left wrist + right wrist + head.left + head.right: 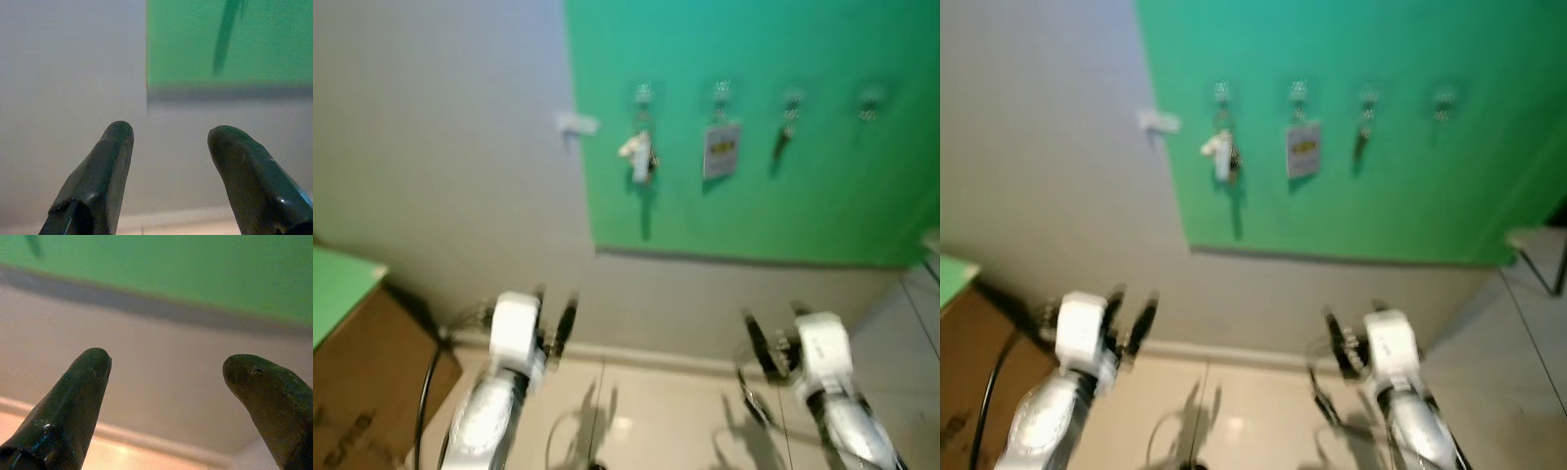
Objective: Hang keys on a hook
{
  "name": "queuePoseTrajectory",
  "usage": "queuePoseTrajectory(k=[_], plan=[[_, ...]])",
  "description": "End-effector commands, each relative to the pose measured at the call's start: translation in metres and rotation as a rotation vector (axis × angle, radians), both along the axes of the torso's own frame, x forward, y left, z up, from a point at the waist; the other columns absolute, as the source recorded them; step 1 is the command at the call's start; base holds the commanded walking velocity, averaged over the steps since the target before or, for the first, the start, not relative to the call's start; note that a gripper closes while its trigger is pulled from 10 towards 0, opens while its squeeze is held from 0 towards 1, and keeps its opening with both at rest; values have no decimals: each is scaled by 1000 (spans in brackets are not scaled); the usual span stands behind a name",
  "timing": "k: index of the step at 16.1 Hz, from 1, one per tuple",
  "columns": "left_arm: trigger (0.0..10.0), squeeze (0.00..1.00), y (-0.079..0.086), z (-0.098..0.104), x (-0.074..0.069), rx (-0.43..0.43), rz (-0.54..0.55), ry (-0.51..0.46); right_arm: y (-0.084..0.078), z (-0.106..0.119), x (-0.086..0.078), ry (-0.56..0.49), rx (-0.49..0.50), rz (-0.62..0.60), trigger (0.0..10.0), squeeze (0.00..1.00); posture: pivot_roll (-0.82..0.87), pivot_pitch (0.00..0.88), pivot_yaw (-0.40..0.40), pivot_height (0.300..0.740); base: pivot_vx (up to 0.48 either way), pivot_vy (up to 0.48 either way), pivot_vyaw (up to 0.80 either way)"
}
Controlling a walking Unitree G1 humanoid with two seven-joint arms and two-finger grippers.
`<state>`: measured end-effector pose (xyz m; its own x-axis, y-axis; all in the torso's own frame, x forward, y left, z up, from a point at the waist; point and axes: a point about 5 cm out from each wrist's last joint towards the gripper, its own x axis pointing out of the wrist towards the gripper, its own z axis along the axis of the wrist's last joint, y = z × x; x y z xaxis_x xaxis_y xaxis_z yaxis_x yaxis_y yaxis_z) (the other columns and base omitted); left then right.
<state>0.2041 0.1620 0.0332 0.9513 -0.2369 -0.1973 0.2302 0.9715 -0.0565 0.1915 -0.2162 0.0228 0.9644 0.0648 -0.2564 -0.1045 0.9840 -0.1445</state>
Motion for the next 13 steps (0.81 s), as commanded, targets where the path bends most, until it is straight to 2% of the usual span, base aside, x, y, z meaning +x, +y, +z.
queuePoseTrajectory(k=[1,3,6,9,13], plan=[[10000,0,-1,7,6,-21,-10,-25,2,9,8,-47,6,8,10000,0,-208,21,89,740,0,0,0],[10000,0,-13,13,17,-31,-88,-54,9,10,19,-69,13,8,10000,0,-218,7,100,740,0,-414,0],[10000,0,-19,20,29,-34,-129,-72,14,18,41,-100,31,8,10000,0,-236,0,114,740,0,-477,0],[10000,0,-22,19,37,-29,-134,-73,20,23,52,-119,34,22,10000,0,-246,0,117,740,0,-472,0],[10000,0,-19,19,48,-35,-132,-70,27,22,55,-117,37,41,10000,0,-252,0,122,740,0,-458,0]])
